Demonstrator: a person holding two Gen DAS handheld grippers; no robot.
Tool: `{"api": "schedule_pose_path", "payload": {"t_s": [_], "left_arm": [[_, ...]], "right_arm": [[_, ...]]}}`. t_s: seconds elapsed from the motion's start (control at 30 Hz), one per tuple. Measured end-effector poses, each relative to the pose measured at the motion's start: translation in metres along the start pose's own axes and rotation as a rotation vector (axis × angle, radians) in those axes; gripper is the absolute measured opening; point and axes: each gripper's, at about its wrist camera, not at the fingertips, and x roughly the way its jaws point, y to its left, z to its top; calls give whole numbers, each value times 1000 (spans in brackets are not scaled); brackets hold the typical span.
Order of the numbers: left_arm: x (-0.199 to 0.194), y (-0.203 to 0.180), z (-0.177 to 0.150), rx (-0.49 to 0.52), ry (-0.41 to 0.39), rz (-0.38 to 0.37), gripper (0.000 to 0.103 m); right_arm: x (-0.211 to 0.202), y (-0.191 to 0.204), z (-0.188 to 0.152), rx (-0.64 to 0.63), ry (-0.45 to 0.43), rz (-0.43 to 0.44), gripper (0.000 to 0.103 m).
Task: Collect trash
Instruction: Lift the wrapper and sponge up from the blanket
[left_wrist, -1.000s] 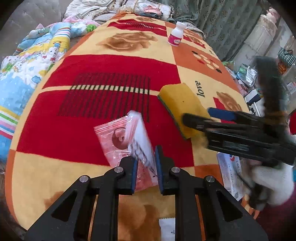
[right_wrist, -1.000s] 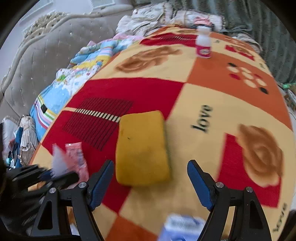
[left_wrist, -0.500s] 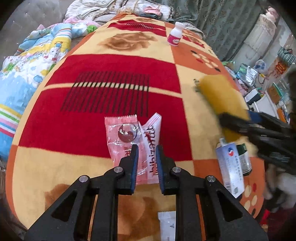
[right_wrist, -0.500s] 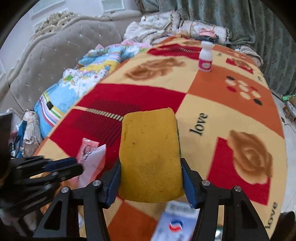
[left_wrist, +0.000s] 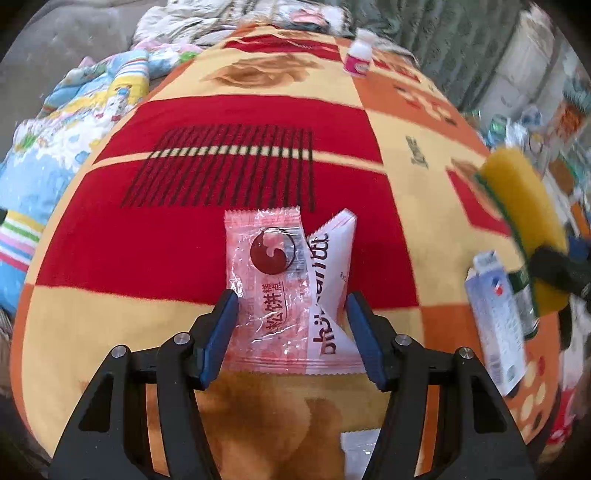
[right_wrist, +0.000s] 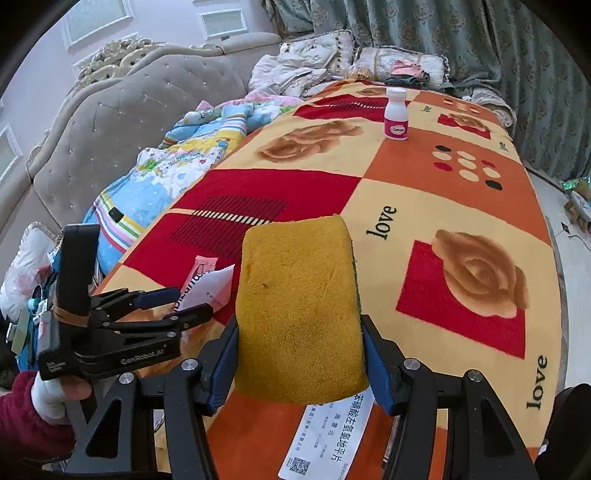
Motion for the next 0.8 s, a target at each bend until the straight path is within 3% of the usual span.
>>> {"api": "schedule_pose_path", "payload": {"t_s": [0.03, 0.07, 0.2, 0.53, 0.8], "left_arm": [[-1, -1, -1, 13, -5, 1, 49], [-2, -1, -3, 24, -5, -6, 30], [-10, -1, -4, 10, 17, -65, 7], [-47, -43, 15, 70, -64, -133, 7], [-56, -56, 19, 66, -62, -164, 6]], "right_arm": [[-1, -1, -1, 2, -1, 2, 58], [-2, -2, -1, 6, -3, 4, 58], [-7, -4, -5, 16, -8, 8, 58], [-34, -21, -15, 52, -50, -15, 59], [-54, -47, -27, 104, -73, -36, 59]]}}
